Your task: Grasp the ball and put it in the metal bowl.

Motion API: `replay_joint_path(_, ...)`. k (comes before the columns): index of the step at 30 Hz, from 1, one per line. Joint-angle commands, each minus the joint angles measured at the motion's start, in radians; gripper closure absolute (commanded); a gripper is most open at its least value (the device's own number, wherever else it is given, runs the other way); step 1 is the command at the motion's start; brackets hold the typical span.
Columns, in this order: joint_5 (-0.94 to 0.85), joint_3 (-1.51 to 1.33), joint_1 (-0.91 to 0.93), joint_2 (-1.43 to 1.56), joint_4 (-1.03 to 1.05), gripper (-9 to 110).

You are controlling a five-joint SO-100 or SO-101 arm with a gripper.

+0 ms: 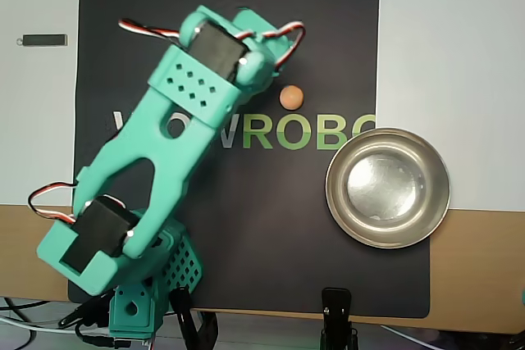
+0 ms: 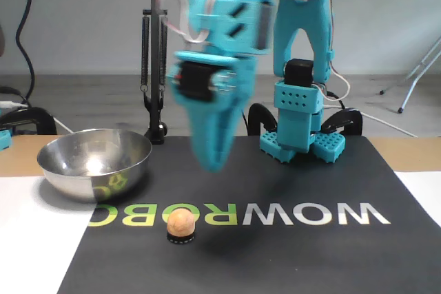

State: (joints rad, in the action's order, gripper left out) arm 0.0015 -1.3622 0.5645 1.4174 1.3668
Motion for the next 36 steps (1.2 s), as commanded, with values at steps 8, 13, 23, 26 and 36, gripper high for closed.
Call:
replay_joint_path(8, -0.005, 0.044, 0.061, -0.046, -0.009, 101)
replay_joint_path(13, -0.005, 0.052, 0.075, -0.097, -0.011, 101)
replay_joint_path(23, -0.003, 0.081, 0.097, -0.118, -0.009, 101)
replay_joint_path(26, -0.003, 0.074, 0.104, -0.118, -0.009, 101)
replay_joint_path(36, -0.003, 0.069, 0.118, -0.121, -0.011, 101)
